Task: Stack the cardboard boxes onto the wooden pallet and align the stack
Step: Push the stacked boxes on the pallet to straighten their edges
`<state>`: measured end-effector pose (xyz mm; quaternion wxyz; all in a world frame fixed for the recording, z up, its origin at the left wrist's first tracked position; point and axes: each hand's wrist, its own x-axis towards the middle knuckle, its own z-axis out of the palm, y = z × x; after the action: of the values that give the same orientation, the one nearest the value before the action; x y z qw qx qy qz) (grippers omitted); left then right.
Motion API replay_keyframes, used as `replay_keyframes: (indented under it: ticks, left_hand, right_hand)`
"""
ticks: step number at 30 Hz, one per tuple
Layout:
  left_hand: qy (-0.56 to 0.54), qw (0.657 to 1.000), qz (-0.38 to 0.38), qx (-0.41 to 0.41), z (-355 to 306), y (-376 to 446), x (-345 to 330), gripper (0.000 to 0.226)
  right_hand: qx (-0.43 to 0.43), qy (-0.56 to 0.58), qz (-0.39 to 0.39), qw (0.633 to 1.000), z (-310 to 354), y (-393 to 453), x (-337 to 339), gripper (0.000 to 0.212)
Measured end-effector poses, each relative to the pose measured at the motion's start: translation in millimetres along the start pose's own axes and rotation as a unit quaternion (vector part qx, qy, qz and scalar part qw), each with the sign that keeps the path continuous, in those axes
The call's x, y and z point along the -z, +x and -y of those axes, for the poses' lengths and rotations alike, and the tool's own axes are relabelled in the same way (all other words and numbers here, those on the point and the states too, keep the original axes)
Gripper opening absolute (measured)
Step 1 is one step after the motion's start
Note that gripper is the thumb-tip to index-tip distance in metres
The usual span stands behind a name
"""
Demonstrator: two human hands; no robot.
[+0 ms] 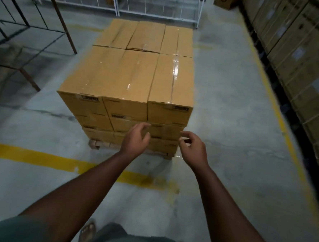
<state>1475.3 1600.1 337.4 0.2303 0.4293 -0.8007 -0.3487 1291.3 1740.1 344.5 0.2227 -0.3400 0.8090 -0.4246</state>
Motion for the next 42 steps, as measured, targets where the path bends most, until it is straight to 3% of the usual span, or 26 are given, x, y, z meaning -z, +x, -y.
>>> replay_keyframes:
  ticks: [4, 9, 19, 27, 33, 37, 42]
  left_hand:
    - [-0.006, 1.0, -0.01, 0.023, -55, 4, -49, 0.034]
    - [-0.002, 0.999, -0.034, 0.036, -88, 39, -92, 0.034]
    - [-0.043, 0.997, -0.054, 0.031, -147, 196, -223, 0.031]
    - [-0.031, 0.997, -0.052, 0.057, -197, 318, -281, 0.035]
    - [0.012, 0.986, -0.121, 0.11, -205, 401, -348, 0.032]
    - [0.011, 0.965, -0.186, 0.184, -234, 445, -405, 0.03]
    - [-0.002, 0.922, -0.278, 0.268, -278, 485, -451, 0.031]
  right_hand:
    - [0.005, -0.009, 0.037, 0.999, -26, 30, 68, 0.031]
    - [0.042, -0.014, 0.085, 0.995, -42, 101, 104, 0.029]
    - [0.08, -0.048, 0.153, 0.984, -84, 275, 173, 0.027]
    - [0.095, -0.056, 0.201, 0.973, -94, 426, 222, 0.03]
    - [0.141, -0.025, 0.255, 0.956, -127, 559, 236, 0.04]
    - [0.167, -0.05, 0.324, 0.93, -152, 646, 263, 0.052]
    - [0.191, -0.065, 0.416, 0.886, -162, 730, 285, 0.049]
